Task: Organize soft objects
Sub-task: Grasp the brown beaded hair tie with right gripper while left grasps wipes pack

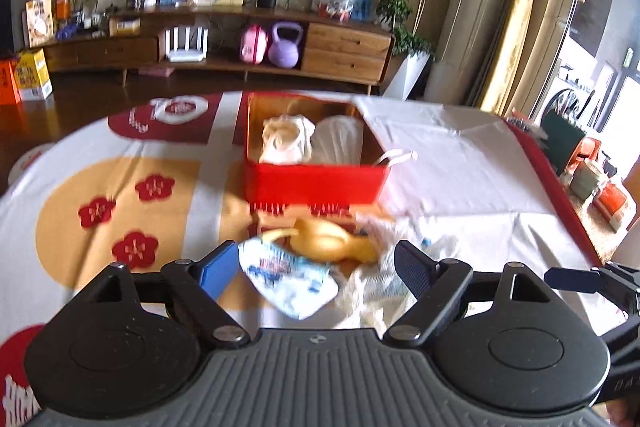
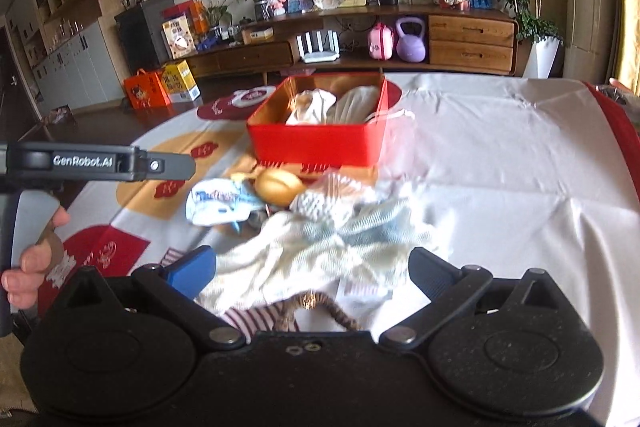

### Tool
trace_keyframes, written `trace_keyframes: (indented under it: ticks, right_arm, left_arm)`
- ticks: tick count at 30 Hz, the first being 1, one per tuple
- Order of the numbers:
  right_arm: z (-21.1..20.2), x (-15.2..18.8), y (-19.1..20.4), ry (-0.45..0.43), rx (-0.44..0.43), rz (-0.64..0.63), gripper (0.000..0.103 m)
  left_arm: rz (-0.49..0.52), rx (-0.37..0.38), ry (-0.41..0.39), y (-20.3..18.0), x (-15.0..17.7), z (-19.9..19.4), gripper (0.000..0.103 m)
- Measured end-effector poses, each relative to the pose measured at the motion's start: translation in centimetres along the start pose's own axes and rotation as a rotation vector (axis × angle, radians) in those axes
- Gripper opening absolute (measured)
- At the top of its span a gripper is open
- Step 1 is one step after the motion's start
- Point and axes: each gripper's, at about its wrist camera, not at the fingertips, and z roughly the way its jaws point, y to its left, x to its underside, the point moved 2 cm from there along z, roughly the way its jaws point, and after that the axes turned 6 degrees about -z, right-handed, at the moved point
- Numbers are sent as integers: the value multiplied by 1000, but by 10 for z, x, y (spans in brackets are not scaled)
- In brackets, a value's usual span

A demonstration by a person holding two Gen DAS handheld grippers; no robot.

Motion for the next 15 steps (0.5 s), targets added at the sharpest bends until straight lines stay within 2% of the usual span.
trace_keyframes:
  ticks: [8,15]
  right_arm:
    - [17,29,5,75,1,-30,102]
    - [29,39,4,116,-5,-47,101]
  left_arm:
    - [30,-45,59,7,28,26,85]
    - [-37,-74,92,26,21,49,85]
